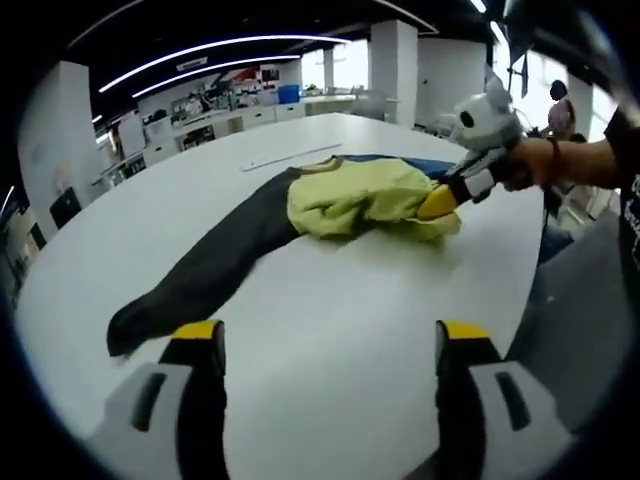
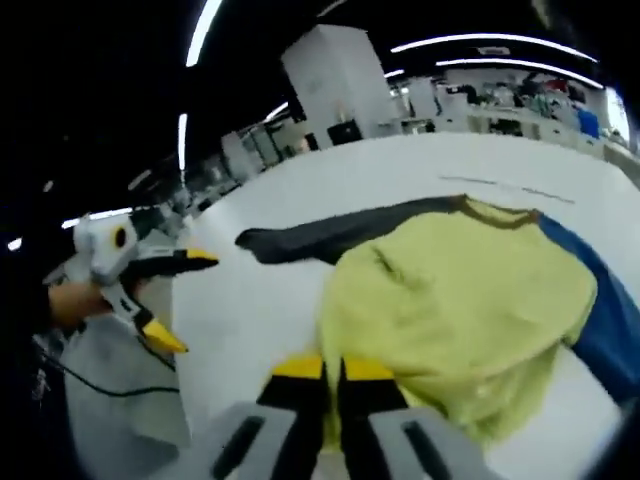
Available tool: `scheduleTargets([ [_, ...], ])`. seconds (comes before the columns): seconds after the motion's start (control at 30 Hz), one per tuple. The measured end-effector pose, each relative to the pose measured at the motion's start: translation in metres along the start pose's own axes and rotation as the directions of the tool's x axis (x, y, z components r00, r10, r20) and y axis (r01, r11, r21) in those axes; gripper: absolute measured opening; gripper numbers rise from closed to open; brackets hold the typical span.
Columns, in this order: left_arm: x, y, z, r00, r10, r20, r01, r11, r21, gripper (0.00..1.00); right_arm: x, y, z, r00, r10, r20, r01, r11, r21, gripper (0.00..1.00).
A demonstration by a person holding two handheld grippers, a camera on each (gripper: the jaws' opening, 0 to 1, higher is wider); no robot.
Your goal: Fold the garment on the visible template until the final outline fits inside the template.
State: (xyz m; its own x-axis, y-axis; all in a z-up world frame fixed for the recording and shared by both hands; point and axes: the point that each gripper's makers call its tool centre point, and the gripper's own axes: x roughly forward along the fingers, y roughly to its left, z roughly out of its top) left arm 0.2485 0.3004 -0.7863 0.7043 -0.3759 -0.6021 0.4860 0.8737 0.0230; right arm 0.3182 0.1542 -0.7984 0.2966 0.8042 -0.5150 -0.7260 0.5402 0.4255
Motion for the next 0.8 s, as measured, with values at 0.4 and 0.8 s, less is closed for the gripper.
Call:
scheduleTargets([
  [0.4,0.015,-0.014,0.011,0.997,-0.069,0.045,0.069,0.998,0.001,0.73,-0.004,-0.034,0.009,0.977,0.024,0.212,-0.127,0.862,0.490,0.00],
  [0.8,0.033,-0.026,0.024,0.992,-0.105,0.072,0.105,0.994,0.006,0.64,-0.032,-0.052,0.035,0.957,0.000,0.291,-0.183,0.777,0.603,0.00],
])
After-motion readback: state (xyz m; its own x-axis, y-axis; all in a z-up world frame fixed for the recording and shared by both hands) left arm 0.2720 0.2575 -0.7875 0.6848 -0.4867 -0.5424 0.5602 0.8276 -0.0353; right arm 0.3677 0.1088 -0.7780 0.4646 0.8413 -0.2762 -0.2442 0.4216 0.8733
